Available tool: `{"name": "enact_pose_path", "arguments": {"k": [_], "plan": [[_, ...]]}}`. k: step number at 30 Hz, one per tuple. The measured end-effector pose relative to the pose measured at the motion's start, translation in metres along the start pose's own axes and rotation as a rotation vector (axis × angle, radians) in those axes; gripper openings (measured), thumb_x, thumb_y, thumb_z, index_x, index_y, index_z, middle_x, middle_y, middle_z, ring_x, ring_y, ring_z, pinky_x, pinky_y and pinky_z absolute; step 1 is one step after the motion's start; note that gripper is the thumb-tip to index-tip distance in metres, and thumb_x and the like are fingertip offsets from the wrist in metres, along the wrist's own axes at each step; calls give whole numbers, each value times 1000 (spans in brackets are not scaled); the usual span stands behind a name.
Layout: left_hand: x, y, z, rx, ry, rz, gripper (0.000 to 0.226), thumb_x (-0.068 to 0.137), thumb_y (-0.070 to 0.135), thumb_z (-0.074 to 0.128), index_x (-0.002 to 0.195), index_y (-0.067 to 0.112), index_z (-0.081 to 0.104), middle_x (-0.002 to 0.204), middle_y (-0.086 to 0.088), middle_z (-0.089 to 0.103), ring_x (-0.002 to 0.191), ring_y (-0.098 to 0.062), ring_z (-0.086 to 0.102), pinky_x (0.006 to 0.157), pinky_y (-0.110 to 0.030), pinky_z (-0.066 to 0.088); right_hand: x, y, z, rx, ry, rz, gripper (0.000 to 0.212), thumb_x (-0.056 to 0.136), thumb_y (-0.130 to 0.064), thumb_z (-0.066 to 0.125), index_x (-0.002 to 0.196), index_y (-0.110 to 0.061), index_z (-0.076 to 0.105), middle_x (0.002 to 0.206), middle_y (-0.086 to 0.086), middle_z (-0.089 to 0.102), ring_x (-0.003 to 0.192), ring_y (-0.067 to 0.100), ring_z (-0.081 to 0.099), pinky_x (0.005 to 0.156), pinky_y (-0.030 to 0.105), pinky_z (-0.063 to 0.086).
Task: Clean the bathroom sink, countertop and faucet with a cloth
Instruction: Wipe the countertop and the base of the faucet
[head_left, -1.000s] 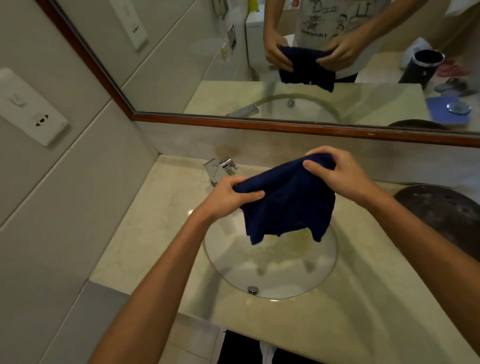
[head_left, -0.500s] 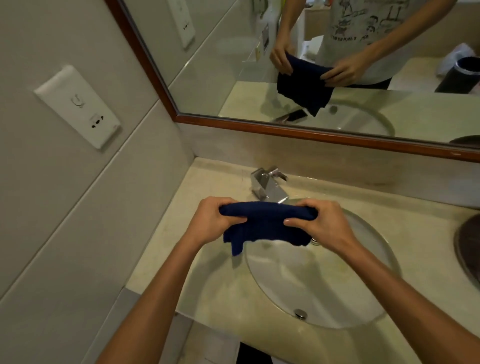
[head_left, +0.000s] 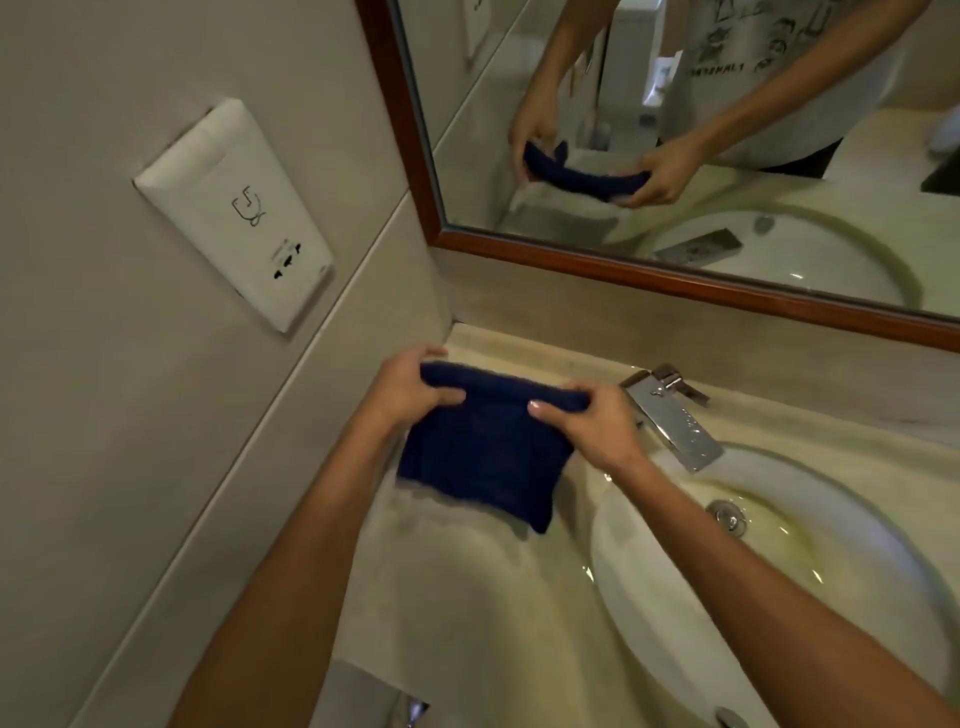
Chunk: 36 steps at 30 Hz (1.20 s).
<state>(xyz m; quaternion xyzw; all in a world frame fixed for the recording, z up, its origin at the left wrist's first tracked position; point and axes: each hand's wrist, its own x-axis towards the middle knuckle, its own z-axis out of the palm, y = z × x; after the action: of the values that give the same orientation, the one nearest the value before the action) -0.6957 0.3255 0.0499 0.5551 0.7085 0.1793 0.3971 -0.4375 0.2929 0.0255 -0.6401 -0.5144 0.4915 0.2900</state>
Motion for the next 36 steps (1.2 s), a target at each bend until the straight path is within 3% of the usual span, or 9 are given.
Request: {"name": "enact_pose_path", "arguments": {"k": [2, 4, 7, 10, 14, 17, 22, 29, 36], "plan": [[37, 8, -4, 106, 84, 39, 100, 72, 19, 93, 155, 14, 36, 150, -16, 48, 138, -31, 48, 115, -41, 40, 40, -19, -6, -129, 66, 22, 88, 64, -54, 91, 135, -17, 55, 117, -1, 69, 108, 18, 67, 95, 43, 55], [49, 9, 9, 190, 195, 112, 93, 82, 23, 85, 157, 8, 31, 156, -16, 40, 143, -30, 39, 117, -36, 31, 58, -27, -18, -229, 122, 27, 101, 69, -52, 89, 150, -19, 39, 138, 7, 60, 125, 25, 58, 105, 48, 50], [45, -10, 55, 215, 285, 190, 54, 99, 21, 64, 149, 8, 46, 147, -13, 51, 134, -29, 49, 108, -32, 36, 50, -6, -36, -440, 240, -95, 63, 89, -37, 74, 145, -19, 49, 138, 5, 60, 122, 24, 60, 104, 46, 51], [60, -35, 101, 244, 269, 186, 47, 103, 28, 56, 146, 8, 52, 151, -13, 48, 139, -29, 44, 109, -40, 41, 37, 27, -52, -619, 320, -188, 45, 93, -33, 63, 134, -14, 60, 130, 7, 62, 116, 25, 58, 98, 45, 51], [107, -47, 131, 423, 272, 250, 61, 102, 47, 54, 148, 7, 50, 157, -20, 41, 146, -36, 36, 119, -51, 33, 35, 56, -63, -713, 295, -200, 48, 95, -39, 64, 134, -12, 60, 134, 9, 56, 121, 27, 53, 97, 47, 53], [138, -65, 141, 493, 321, 261, 71, 98, 57, 47, 147, 7, 53, 153, -22, 47, 141, -42, 44, 116, -55, 36, 36, 65, -63, -733, 285, -218, 47, 98, -42, 58, 134, -12, 59, 133, 9, 57, 120, 27, 54, 88, 44, 53], [163, -75, 151, 515, 410, 288, 70, 95, 58, 45, 146, 11, 53, 153, -17, 47, 140, -38, 45, 119, -53, 30, 41, 73, -62, -772, 269, -227, 43, 100, -43, 51, 133, -17, 54, 128, 3, 57, 119, 21, 51, 75, 38, 52], [170, -81, 162, 498, 480, 368, 63, 98, 52, 50, 144, 9, 55, 151, -17, 49, 137, -39, 46, 117, -55, 31, 41, 75, -61, -756, 274, -246, 40, 101, -38, 52, 133, -15, 54, 125, 3, 57, 119, 22, 50, 79, 36, 50], [137, -25, 233, 535, 382, 376, 65, 99, 55, 46, 148, 13, 51, 154, -14, 46, 142, -36, 40, 120, -50, 28, 41, 73, -59, -789, 273, -256, 41, 103, -38, 50, 135, -13, 54, 124, 4, 59, 119, 23, 52, 86, 37, 51]]}}
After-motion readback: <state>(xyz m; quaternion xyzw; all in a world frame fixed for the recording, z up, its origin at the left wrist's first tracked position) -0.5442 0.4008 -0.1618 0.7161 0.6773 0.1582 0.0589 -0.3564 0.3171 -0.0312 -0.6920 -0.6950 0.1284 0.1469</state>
